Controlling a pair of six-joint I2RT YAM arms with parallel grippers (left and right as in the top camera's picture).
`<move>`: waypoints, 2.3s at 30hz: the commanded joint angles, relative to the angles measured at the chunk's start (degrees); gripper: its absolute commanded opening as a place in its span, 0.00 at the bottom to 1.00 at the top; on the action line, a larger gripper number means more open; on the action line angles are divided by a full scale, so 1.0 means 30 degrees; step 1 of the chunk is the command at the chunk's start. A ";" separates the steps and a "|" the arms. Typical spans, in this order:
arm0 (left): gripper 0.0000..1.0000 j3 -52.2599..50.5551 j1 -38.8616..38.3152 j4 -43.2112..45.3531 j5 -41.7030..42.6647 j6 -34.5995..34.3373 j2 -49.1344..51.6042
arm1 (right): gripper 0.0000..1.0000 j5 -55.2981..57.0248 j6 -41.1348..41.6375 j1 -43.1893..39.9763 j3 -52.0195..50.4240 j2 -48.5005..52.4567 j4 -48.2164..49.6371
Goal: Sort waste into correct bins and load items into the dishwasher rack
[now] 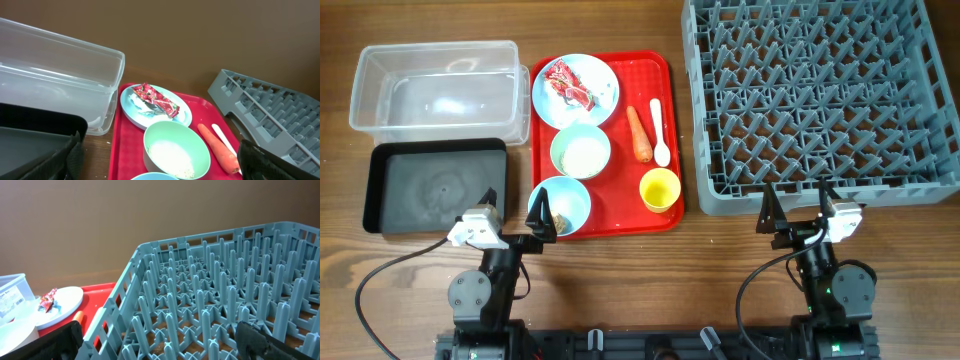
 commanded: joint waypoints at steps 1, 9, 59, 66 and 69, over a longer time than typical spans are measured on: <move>1.00 -0.0087 -0.0095 -0.0095 0.0022 0.0459 -0.0124 | 1.00 -0.0291 0.0160 0.0058 -0.0022 0.0058 0.0095; 1.00 -0.0087 -0.0095 -0.0095 0.0022 0.0459 -0.0124 | 0.99 -0.0291 0.0160 0.0058 -0.0022 0.0058 0.0095; 1.00 2.5114 -0.1472 -1.4309 0.1042 0.0962 2.1726 | 1.00 -0.6528 -0.2492 0.0058 1.7639 1.4870 -1.0375; 1.00 3.0046 -0.2987 -1.7056 0.2426 -0.0729 2.8895 | 1.00 -0.6368 -0.3424 0.0058 2.1937 1.9584 -1.4469; 0.95 3.0046 -0.2987 -1.4498 0.3978 -0.2994 3.0585 | 1.00 -0.6368 -0.3417 0.0058 2.1937 1.9759 -1.4498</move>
